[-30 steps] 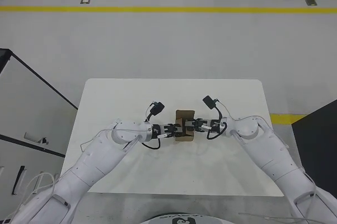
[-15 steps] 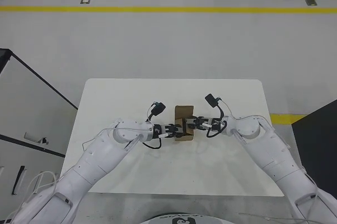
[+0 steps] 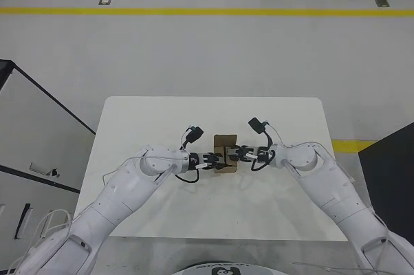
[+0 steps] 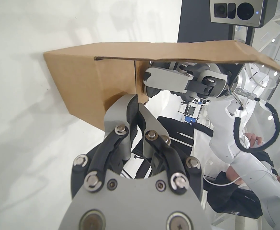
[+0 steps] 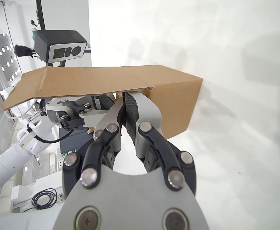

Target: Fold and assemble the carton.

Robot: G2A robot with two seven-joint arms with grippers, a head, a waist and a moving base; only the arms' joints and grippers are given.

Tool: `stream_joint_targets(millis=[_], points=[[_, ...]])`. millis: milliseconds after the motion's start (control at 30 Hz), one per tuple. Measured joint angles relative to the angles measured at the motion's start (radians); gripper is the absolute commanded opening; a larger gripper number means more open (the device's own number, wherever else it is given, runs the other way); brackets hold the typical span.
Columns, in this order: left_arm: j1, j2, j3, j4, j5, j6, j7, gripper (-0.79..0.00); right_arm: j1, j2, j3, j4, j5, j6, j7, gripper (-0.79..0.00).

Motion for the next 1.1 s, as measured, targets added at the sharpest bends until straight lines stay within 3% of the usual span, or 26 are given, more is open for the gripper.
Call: stream_joint_targets(millis=[1100], points=[[-0.001,-0.02,-0.023,0.048,-0.034,0.056,-0.012,-0.785,-0.022,-0.005,0.022,-0.017,-0.015,0.001,-0.014,-0.785]])
